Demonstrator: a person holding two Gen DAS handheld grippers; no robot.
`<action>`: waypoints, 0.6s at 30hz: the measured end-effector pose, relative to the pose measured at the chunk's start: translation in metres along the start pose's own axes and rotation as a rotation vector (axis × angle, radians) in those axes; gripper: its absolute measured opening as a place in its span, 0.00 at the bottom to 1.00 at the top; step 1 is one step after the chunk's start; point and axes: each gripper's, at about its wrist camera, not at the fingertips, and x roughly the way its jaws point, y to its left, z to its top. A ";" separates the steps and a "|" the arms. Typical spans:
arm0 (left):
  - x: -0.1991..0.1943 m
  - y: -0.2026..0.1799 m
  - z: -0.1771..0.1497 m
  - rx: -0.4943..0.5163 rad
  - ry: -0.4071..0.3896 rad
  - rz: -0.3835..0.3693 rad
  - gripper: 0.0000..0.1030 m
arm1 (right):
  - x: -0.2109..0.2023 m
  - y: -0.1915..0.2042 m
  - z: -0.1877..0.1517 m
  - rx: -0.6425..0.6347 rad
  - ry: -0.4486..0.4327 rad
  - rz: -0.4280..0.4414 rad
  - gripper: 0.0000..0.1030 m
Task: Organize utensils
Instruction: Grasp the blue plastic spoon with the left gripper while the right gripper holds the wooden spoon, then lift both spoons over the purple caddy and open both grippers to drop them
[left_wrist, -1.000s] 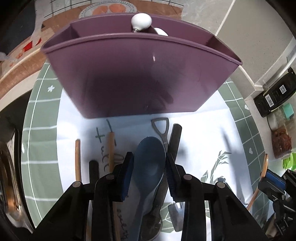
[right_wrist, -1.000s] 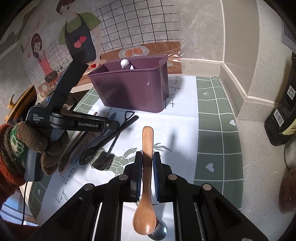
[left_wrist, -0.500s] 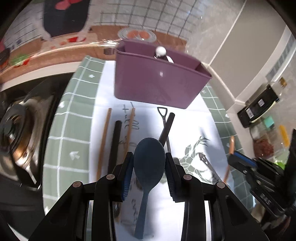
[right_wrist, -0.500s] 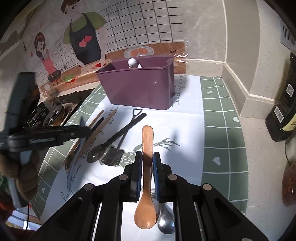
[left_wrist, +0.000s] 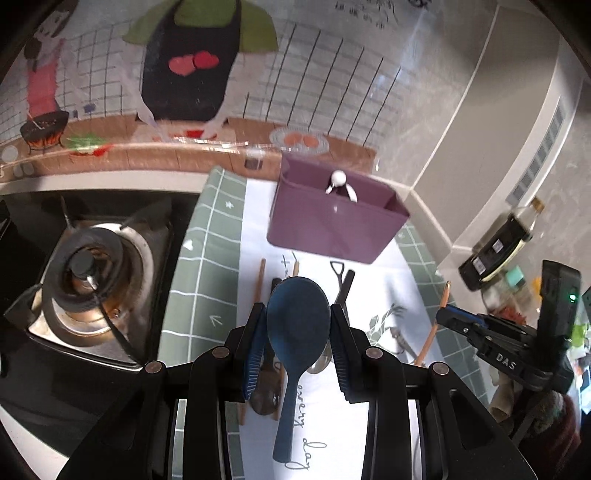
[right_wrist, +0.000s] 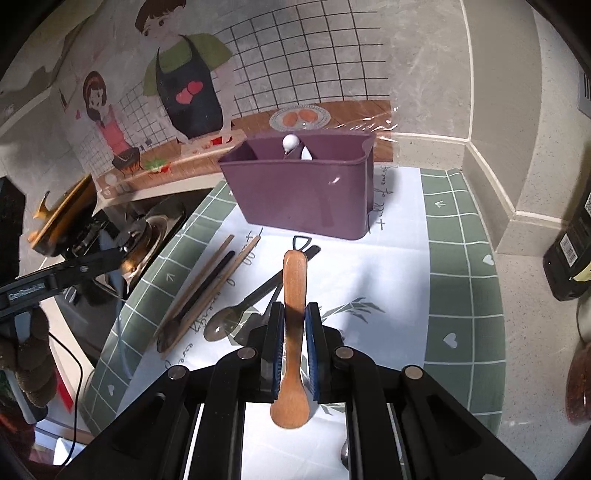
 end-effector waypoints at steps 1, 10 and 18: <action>-0.005 0.001 0.001 -0.002 -0.011 -0.004 0.33 | -0.001 0.000 0.001 0.001 -0.002 0.001 0.10; -0.067 -0.024 0.066 0.055 -0.208 -0.077 0.33 | -0.054 0.027 0.061 -0.054 -0.179 -0.020 0.10; -0.112 -0.062 0.170 0.115 -0.571 -0.111 0.33 | -0.123 0.059 0.172 -0.195 -0.418 -0.131 0.10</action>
